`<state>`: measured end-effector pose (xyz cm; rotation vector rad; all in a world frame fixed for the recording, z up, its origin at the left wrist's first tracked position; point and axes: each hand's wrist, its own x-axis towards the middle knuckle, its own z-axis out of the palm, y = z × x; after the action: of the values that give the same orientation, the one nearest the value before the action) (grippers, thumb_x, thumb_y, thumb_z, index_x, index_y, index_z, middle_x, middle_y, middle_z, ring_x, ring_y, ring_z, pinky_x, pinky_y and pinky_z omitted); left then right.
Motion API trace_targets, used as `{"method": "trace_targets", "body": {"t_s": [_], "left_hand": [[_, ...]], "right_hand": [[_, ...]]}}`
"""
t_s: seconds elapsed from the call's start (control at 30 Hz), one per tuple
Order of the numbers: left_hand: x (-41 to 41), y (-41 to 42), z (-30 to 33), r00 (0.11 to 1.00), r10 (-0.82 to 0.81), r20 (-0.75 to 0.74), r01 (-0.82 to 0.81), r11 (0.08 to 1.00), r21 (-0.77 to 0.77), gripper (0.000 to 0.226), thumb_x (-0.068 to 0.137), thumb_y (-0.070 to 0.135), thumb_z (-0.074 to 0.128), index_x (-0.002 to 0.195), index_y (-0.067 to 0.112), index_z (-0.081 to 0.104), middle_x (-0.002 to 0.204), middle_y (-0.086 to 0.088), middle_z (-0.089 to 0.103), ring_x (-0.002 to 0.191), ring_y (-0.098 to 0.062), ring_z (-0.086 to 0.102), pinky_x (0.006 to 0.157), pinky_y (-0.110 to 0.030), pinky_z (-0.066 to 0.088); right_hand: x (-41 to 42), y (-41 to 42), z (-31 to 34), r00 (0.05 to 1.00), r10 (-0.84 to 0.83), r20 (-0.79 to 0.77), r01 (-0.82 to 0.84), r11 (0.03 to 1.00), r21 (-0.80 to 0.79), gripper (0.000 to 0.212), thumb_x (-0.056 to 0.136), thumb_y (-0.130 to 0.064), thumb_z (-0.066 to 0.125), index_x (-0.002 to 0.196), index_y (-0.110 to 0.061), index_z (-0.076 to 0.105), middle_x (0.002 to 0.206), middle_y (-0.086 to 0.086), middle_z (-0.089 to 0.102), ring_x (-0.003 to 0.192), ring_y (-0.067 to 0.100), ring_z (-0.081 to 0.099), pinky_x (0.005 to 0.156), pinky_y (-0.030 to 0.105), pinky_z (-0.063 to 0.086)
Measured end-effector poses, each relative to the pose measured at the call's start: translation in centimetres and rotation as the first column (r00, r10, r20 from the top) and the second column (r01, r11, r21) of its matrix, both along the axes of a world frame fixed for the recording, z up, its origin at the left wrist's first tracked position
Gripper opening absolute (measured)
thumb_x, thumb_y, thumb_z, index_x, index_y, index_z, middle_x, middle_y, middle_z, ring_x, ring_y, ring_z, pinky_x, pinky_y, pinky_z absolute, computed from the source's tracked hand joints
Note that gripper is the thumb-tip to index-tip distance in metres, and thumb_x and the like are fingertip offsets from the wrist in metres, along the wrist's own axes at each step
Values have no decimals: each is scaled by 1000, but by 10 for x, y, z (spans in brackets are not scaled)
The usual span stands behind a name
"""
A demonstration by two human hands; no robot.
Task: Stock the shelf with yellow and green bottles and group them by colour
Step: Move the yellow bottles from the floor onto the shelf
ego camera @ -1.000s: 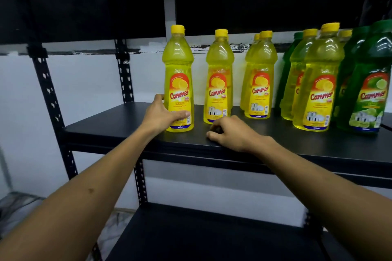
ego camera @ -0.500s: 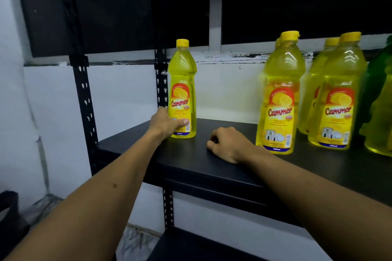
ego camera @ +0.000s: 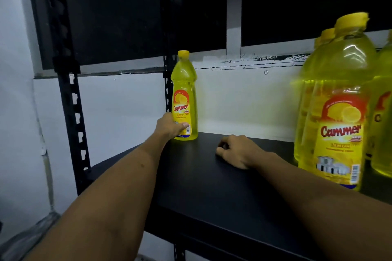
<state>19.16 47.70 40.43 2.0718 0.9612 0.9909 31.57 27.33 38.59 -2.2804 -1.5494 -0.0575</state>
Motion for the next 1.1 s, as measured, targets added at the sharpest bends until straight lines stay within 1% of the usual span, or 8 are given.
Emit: {"method": "trace_targets", "body": {"t_s": [0.1, 0.2, 0.3, 0.5, 0.87, 0.97, 1.03, 1.1], "left_hand": [[3, 13, 2, 1000, -27, -10, 27, 1000, -5, 49, 87, 30, 71, 129, 11, 54, 130, -13, 62, 117, -31, 60, 102, -43, 46], [8, 21, 2, 999, -29, -14, 29, 1000, -11, 52, 88, 31, 70, 131, 11, 51, 132, -13, 60, 118, -32, 59, 102, -45, 46], [12, 25, 1, 999, -21, -29, 21, 1000, -2, 52, 90, 31, 67, 134, 11, 48, 133, -12, 58, 120, -31, 57, 101, -43, 45], [14, 26, -2, 999, -44, -26, 44, 999, -10, 53, 93, 32, 62, 138, 11, 43, 137, -12, 55, 123, -31, 55, 102, -43, 44], [12, 25, -10, 997, -82, -11, 82, 997, -7, 48, 97, 32, 55, 138, 11, 41, 137, -11, 54, 122, -29, 55, 101, -41, 44], [12, 23, -15, 997, -54, -59, 55, 998, 6, 46, 99, 35, 51, 135, 7, 42, 136, -13, 54, 120, -29, 55, 100, -38, 43], [10, 19, -18, 995, -5, -99, 8, 1000, 26, 48, 98, 35, 53, 133, 5, 41, 136, -14, 53, 122, -29, 53, 97, -36, 42], [7, 10, -18, 988, 65, -142, -58, 997, 51, 52, 96, 31, 58, 134, 3, 38, 137, -16, 51, 124, -32, 52, 96, -36, 43]], "right_hand": [[3, 2, -1, 1000, 17, 3, -17, 1000, -6, 38, 96, -44, 45, 119, -19, 62, 120, 5, 63, 108, 23, 57, 93, 38, 47], [4, 4, -1, 999, 32, 3, -32, 999, -2, 38, 97, -42, 45, 120, -17, 62, 122, 6, 62, 110, 24, 57, 95, 39, 47], [6, 5, -2, 999, 45, -2, -46, 999, -13, 38, 97, -42, 45, 121, -17, 62, 124, 6, 61, 111, 24, 57, 96, 39, 47], [6, 5, -1, 998, 60, -10, -61, 998, -16, 38, 98, -40, 45, 123, -15, 61, 126, 6, 61, 112, 23, 56, 97, 38, 46], [8, 5, -4, 998, 64, -2, -64, 998, -4, 38, 98, -41, 44, 121, -16, 61, 125, 7, 61, 112, 24, 56, 98, 40, 46], [9, 5, -4, 998, 66, 1, -66, 998, 0, 38, 98, -41, 45, 122, -16, 61, 126, 7, 61, 112, 24, 56, 98, 39, 46], [9, 5, -5, 998, 64, 1, -64, 998, 3, 37, 98, -41, 45, 121, -17, 61, 125, 7, 61, 111, 24, 56, 97, 39, 46], [8, 5, -4, 998, 64, 2, -64, 998, 4, 38, 98, -42, 45, 121, -16, 61, 125, 7, 61, 111, 24, 57, 97, 40, 46]]}}
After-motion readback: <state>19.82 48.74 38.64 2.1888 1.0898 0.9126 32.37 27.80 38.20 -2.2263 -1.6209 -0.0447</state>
